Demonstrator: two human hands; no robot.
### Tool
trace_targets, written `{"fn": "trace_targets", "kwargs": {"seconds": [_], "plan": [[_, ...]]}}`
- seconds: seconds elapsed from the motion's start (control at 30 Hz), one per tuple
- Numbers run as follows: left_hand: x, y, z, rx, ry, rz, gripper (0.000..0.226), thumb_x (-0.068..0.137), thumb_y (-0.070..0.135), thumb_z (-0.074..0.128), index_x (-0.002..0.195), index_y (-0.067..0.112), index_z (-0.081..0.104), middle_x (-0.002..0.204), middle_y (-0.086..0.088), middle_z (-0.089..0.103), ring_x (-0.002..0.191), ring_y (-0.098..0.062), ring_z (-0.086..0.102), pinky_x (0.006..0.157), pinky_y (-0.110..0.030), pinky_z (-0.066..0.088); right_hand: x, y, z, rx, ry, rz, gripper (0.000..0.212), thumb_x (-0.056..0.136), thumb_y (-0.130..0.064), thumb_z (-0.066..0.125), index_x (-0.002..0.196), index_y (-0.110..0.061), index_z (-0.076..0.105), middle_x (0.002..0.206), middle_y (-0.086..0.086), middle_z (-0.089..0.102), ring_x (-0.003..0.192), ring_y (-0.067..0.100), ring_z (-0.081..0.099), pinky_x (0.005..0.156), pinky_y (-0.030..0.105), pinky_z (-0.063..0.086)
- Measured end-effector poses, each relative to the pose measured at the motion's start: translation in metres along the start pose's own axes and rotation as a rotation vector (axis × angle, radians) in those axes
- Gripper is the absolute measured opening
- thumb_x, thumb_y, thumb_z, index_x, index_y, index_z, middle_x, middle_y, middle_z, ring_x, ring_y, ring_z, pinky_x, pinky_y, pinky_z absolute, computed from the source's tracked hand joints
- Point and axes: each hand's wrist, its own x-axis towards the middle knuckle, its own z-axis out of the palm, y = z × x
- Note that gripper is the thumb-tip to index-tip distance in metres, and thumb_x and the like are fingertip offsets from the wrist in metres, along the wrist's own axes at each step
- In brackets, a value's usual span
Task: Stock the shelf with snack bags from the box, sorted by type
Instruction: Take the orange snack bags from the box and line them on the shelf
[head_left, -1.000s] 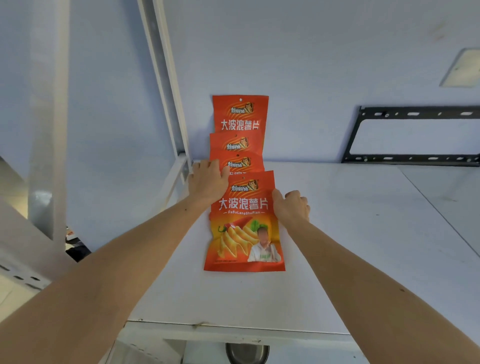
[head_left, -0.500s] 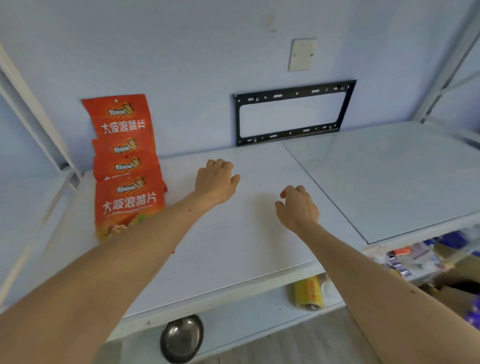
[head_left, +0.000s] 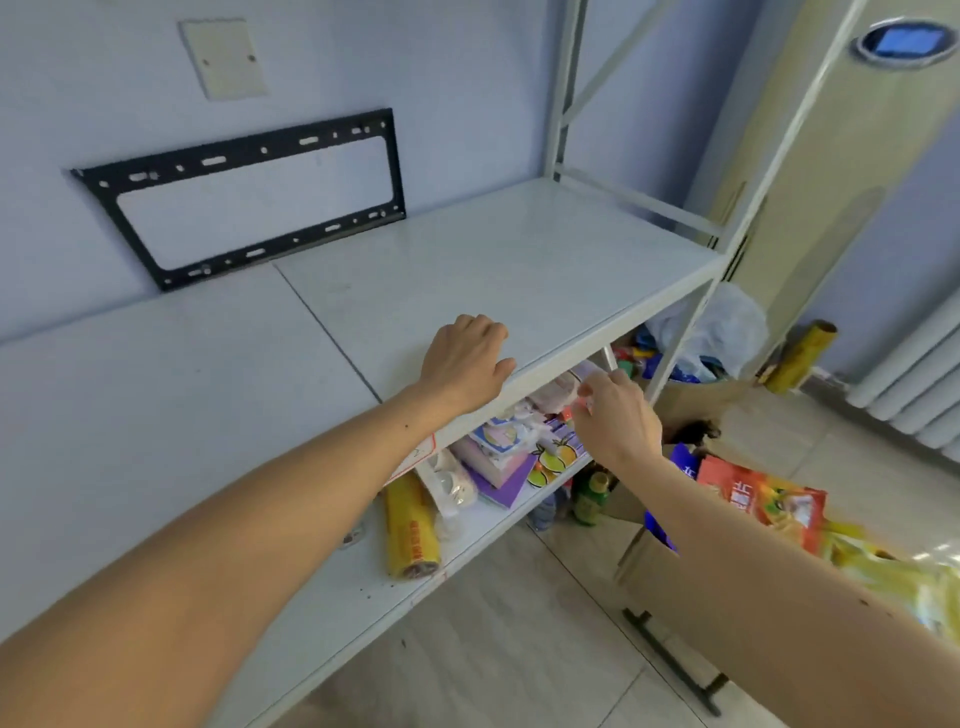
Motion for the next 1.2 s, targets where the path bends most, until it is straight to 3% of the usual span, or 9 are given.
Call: {"fn": "trace_targets", "kwargs": {"seconds": [0.3,0.7,0.87,1.2], "plan": [[0.115,0.139,0.055,-0.035,-0.012,0.305,0.04,0.097,0.034,0.045,0.129,0.01,0.05,0.136,-0.006,0.05,0.124,-0.024,0.044,0.1,-0.037,0.039,0.045,0.163,-0.03,-0.102,-0.071,0.166,0.021,0.092,-0.024,0.054,0.111,-0.015,0.058,0.113,0.007,0.054,0.105,0.029,0.054,0.076,0.041,0.051],[0.239,0.27,0.158,-0.069,-0.256,0.323,0.046,0.097,0.041,0.046,0.134,0.013,0.046,0.136,-0.005,0.048,0.122,-0.023,0.046,0.093,-0.042,0.047,0.11,0.384,-0.059,-0.1,-0.167,0.388,0.029,0.091,-0.02,0.055,0.119,-0.016,0.059,0.121,0.007,0.056,0.107,0.029,0.058,0.081,0.037,0.049],[0.245,0.323,0.213,-0.132,-0.355,0.199,0.042,0.098,0.04,0.044,0.132,0.014,0.046,0.134,-0.003,0.048,0.12,-0.021,0.047,0.088,-0.036,0.048,0.14,0.472,-0.055,-0.138,-0.294,0.347,0.033,0.091,-0.021,0.056,0.124,-0.016,0.057,0.124,0.006,0.055,0.108,0.029,0.057,0.076,0.034,0.046],[0.198,0.414,0.331,-0.224,-0.571,-0.109,0.041,0.099,0.041,0.042,0.131,0.017,0.049,0.13,-0.004,0.052,0.12,-0.025,0.049,0.086,-0.043,0.05,0.172,0.58,0.003,-0.168,-0.567,0.144,0.035,0.091,-0.022,0.058,0.125,-0.014,0.056,0.122,0.008,0.055,0.112,0.031,0.055,0.085,0.038,0.049]]}}
